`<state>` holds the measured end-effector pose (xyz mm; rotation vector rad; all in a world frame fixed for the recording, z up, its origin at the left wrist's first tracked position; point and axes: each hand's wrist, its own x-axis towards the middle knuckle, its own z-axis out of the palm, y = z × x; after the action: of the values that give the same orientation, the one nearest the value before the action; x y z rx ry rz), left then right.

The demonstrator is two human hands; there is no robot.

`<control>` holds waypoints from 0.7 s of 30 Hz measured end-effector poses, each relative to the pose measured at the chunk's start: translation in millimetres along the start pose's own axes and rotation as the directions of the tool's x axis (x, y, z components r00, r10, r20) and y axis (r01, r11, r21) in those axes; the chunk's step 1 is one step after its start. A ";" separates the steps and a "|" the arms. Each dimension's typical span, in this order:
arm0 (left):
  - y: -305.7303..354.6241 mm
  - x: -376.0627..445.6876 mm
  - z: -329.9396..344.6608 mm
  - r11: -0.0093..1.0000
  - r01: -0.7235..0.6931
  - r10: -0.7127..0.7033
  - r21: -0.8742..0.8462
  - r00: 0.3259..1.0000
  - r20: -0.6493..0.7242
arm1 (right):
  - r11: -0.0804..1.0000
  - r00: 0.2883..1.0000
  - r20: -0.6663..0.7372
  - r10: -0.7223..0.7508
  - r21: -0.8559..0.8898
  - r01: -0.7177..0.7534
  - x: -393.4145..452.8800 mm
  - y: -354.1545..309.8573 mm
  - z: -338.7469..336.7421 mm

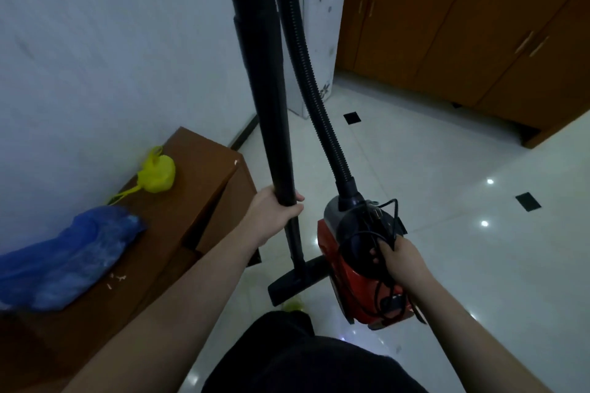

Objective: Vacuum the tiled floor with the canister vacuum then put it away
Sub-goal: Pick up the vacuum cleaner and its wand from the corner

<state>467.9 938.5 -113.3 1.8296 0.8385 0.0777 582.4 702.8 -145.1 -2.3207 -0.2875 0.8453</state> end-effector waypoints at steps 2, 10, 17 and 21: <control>11.2 33.5 -12.2 1.000 -0.022 0.022 -0.002 1.000 0.013 | 1.000 1.000 -0.006 0.002 0.011 -0.002 27.2 -20.2 -0.8; 41.2 150.4 -42.6 0.998 0.052 -0.053 -0.040 0.998 -0.034 | 0.996 1.000 -0.006 0.004 0.085 -0.003 130.5 -87.0 -16.0; 54.4 247.1 -41.3 0.994 0.110 -0.111 -0.020 0.991 -0.072 | 0.994 0.993 0.112 -0.039 0.102 0.028 241.2 -133.7 -36.6; 79.4 299.7 -42.8 0.985 0.169 -0.171 -0.028 0.980 -0.103 | 0.993 0.979 0.200 -0.045 0.120 0.021 299.4 -160.6 -59.6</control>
<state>714.7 1130.7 -125.8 1.7407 1.0613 0.0729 852.8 916.5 -156.8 -2.1186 -0.3531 1.0559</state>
